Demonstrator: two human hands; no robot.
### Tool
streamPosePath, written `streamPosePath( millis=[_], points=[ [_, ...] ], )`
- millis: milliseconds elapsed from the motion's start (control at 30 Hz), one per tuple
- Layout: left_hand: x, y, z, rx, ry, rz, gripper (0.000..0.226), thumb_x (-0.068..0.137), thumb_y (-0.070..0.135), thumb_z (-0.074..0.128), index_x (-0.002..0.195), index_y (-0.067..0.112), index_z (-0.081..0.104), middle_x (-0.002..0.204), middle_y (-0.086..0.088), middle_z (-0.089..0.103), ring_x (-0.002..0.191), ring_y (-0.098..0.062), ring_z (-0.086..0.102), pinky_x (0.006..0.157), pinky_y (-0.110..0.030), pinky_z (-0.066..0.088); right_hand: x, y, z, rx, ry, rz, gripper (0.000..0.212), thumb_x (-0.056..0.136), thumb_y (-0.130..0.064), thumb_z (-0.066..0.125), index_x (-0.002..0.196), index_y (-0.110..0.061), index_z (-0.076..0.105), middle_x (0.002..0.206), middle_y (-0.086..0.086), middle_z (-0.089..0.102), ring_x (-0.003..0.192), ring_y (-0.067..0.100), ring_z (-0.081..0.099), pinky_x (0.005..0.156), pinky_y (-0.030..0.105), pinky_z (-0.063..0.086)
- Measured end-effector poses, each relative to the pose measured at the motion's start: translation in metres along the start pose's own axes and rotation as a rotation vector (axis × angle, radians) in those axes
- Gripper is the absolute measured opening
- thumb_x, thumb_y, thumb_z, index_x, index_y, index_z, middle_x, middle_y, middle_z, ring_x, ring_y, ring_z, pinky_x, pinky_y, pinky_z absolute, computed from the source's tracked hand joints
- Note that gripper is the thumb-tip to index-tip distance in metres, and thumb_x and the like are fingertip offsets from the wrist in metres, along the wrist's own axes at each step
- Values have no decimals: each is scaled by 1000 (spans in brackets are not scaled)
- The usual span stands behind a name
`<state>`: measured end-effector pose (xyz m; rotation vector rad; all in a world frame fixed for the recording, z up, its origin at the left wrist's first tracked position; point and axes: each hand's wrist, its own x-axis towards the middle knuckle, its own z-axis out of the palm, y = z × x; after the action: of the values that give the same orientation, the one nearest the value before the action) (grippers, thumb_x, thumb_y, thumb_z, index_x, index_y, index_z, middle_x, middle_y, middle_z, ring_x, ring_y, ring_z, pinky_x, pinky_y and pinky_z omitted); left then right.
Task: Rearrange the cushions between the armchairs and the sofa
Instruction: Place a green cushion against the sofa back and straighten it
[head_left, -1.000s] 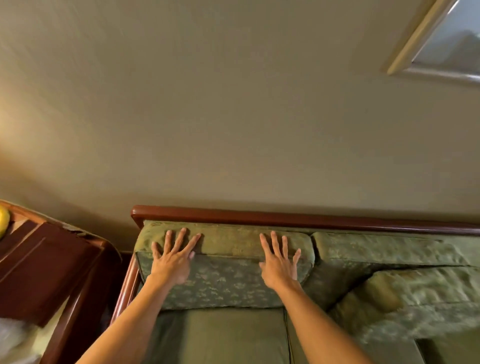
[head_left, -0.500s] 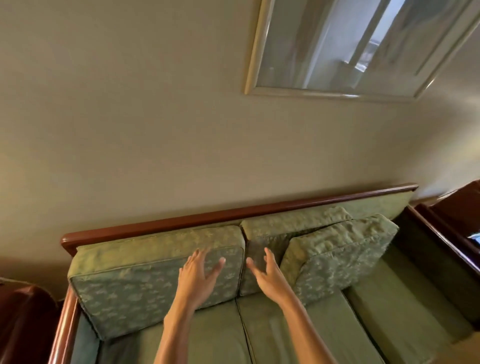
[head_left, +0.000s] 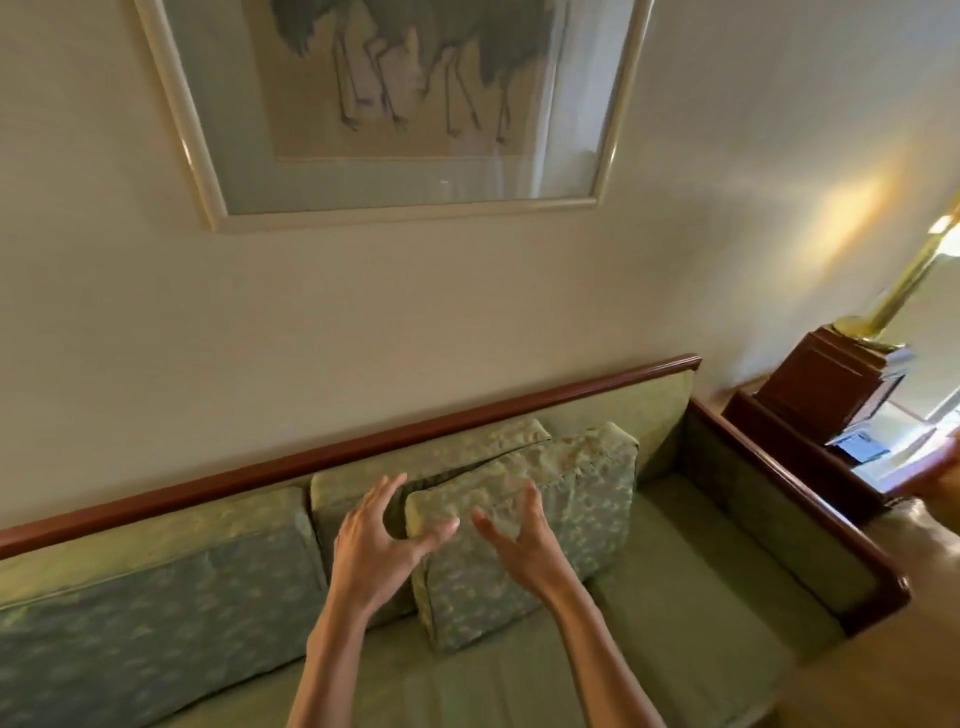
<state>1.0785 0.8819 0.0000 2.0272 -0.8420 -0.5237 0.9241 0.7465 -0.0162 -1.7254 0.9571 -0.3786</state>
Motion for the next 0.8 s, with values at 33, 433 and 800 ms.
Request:
streamPosePath(
  millis=[33, 433, 800],
  points=[
    [1, 14, 16, 13, 5, -4, 113, 51, 94, 65, 148, 42, 39, 158, 6, 38, 145, -18, 34, 116, -51, 33, -2, 1, -19, -5, 6, -9, 117, 80, -70, 60, 158, -20, -11, 167, 3, -3, 153, 21, 6, 123, 41, 14],
    [46, 68, 115, 98, 7, -14, 109, 55, 95, 61, 147, 40, 39, 158, 4, 38, 145, -22, 34, 115, -55, 33, 44, 45, -145, -59, -40, -61, 114, 78, -78, 59, 158, -24, -1, 167, 1, 7, 153, 22, 7, 123, 42, 15],
    [175, -10, 181, 437, -174, -220, 128, 63, 80, 70, 159, 31, 1, 167, -7, -10, 153, -27, -8, 122, -48, -5, 222, 83, -165, -601, -286, -38, 117, 77, -64, 72, 158, -17, 2, 166, 4, 10, 152, 25, 9, 122, 46, 20]
  ],
)
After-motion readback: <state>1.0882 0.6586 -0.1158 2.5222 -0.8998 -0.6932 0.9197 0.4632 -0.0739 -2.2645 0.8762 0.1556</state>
